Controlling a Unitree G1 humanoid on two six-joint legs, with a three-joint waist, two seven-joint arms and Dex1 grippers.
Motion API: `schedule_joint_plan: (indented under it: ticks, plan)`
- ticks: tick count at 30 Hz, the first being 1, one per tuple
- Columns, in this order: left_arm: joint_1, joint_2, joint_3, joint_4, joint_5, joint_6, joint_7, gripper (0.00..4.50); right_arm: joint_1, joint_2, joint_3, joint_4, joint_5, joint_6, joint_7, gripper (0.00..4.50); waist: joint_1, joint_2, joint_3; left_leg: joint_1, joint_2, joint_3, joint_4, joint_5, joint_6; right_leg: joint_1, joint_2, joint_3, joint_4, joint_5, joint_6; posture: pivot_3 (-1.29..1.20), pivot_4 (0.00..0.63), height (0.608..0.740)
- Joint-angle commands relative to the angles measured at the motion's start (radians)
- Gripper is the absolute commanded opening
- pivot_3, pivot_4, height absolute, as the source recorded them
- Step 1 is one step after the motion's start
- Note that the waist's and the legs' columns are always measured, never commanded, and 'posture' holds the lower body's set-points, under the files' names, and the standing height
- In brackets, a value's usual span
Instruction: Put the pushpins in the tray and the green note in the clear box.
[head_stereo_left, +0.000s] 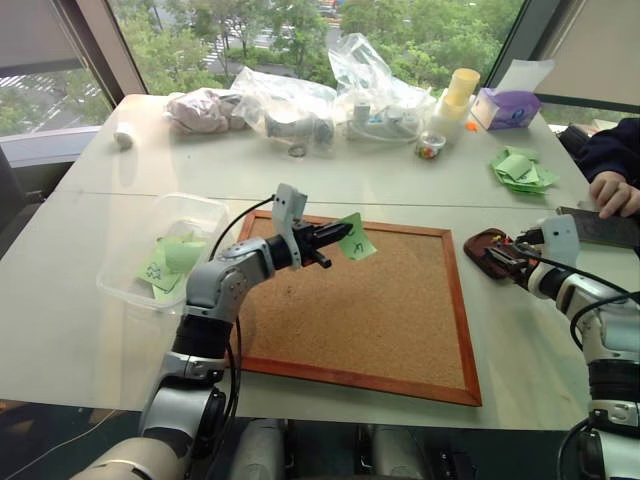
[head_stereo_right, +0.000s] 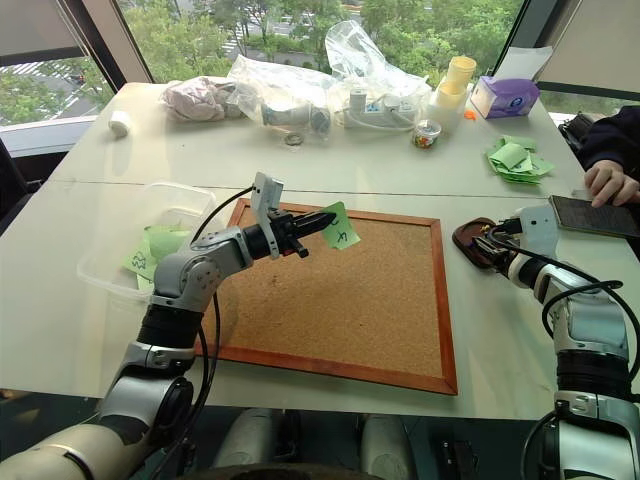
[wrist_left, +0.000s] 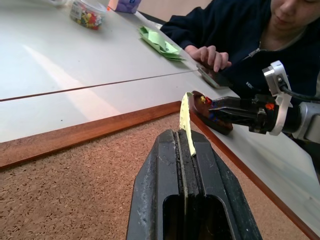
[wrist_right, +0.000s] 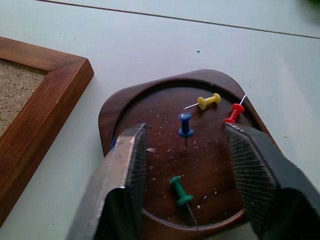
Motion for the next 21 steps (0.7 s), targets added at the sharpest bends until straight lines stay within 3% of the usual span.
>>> schedule_joint_plan:
  ticks: [1,9,14,17,21]
  plan:
    - [0.002,0.008,0.011,-0.050,-0.001,-0.023,0.001,0.00,-0.010,-0.027,-0.041,-0.118,0.035,0.026,0.003,4.04,0.000,0.000,0.000,0.000,0.000,0.000,0.000,0.000,0.000,0.000,0.000,0.000,0.000,0.000,0.000,0.00,0.150,0.740]
    - [0.012,0.068,-0.028,-0.115,0.078,-0.108,-0.005,0.00,-0.002,-0.056,-0.033,-0.331,0.107,0.133,0.052,4.04,0.000,0.000,0.000,0.000,0.000,0.000,0.000,0.000,0.000,0.000,0.000,0.000,0.000,0.000,0.000,0.00,0.150,0.740]
    - [0.011,0.111,0.022,-0.200,0.139,-0.143,0.097,0.00,0.005,-0.090,0.027,-0.499,0.187,0.188,0.172,4.04,0.002,0.000,0.000,0.000,0.000,-0.001,0.000,0.000,0.000,0.000,0.000,0.000,0.000,0.000,0.000,0.00,0.150,0.740]
    - [0.025,0.151,0.129,-0.272,0.116,-0.092,0.188,0.00,-0.005,-0.098,0.078,-0.557,0.217,0.192,0.228,4.04,-0.002,0.000,0.000,0.000,0.002,-0.002,0.000,0.000,0.000,-0.001,0.001,0.000,0.000,0.000,0.000,0.00,0.150,0.740]
    - [0.114,0.316,0.316,-0.346,0.041,0.010,0.183,0.00,-0.041,-0.081,0.145,-0.590,0.250,0.206,0.270,4.04,-0.020,0.000,0.000,0.000,0.003,-0.003,-0.001,0.000,0.000,-0.001,0.002,0.000,0.001,0.000,0.000,0.00,0.150,0.740]
